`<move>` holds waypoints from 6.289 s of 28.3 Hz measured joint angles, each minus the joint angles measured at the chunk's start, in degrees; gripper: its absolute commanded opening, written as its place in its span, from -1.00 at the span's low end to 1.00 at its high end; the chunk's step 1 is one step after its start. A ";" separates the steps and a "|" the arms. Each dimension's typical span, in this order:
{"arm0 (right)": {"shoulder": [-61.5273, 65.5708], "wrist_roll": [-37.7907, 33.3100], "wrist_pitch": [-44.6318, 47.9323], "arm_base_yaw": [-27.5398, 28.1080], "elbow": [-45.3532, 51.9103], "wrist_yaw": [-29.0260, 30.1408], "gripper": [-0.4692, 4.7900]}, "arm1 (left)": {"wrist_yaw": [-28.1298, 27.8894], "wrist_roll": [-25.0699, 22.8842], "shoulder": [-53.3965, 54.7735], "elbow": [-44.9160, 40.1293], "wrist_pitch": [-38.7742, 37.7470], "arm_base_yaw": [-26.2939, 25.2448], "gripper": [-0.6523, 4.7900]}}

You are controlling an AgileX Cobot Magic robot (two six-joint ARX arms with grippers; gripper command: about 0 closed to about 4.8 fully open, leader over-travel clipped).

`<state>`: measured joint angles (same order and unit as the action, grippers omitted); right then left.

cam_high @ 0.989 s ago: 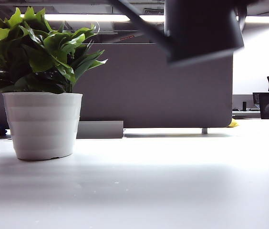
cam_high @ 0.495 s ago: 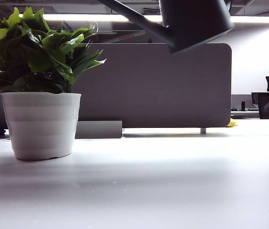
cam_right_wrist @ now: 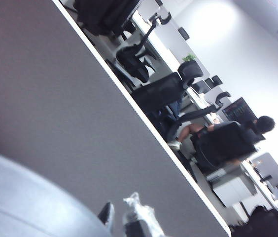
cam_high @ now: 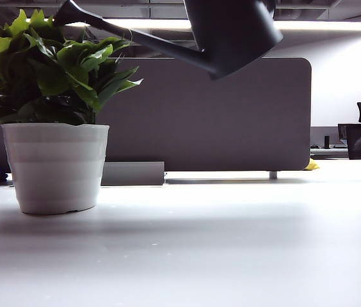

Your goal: Pick up the watering can from the table, water the potted plant, and put the can back.

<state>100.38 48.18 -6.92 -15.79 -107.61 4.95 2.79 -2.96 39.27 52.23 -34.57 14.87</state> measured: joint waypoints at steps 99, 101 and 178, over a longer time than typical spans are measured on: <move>-0.24 -10.01 -7.48 3.56 -6.27 -3.58 -0.84 | -2.71 -0.04 1.40 1.25 0.04 -0.04 -0.78; -2.32 -15.17 -9.60 4.37 -6.27 -1.84 -0.84 | -1.44 -0.02 1.40 1.25 0.13 -0.04 -0.78; -20.65 -42.62 75.56 4.70 95.12 -10.95 0.58 | 7.67 0.00 6.73 1.25 4.76 26.36 -0.78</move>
<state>79.72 5.56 68.64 -11.09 -12.49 -6.00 10.46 -2.96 46.00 53.47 -29.80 41.23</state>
